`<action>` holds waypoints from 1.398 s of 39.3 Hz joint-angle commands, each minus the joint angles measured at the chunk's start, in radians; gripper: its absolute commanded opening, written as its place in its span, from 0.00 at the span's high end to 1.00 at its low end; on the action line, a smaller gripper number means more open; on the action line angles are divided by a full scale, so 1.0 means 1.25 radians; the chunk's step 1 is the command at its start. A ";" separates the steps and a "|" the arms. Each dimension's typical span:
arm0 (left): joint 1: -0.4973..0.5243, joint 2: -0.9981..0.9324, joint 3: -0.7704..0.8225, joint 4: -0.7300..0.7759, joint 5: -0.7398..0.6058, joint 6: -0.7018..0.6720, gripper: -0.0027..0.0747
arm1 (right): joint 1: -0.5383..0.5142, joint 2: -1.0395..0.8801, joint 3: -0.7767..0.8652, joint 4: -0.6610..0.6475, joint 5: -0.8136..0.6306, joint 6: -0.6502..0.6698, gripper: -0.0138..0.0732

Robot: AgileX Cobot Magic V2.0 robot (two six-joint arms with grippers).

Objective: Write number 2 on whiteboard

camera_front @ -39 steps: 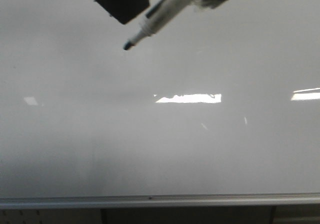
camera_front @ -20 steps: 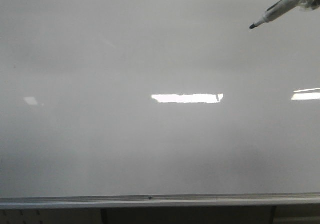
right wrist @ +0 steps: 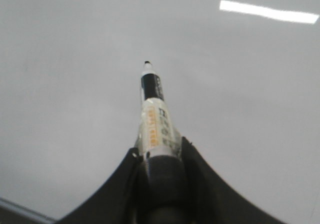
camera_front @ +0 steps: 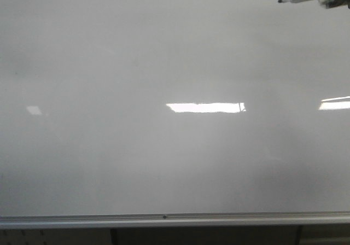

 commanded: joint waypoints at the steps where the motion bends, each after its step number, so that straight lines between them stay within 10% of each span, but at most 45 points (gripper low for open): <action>1: 0.003 -0.011 -0.018 -0.005 -0.051 -0.007 0.33 | -0.012 0.023 -0.035 -0.010 -0.111 -0.019 0.84; 40: 0.003 -0.011 -0.018 -0.005 -0.051 -0.007 0.33 | -0.043 0.308 -0.236 -0.141 -0.218 -0.068 0.84; 55: 0.003 -0.011 -0.018 -0.005 -0.057 -0.007 0.33 | -0.100 0.326 -0.216 -0.129 0.016 -0.066 0.84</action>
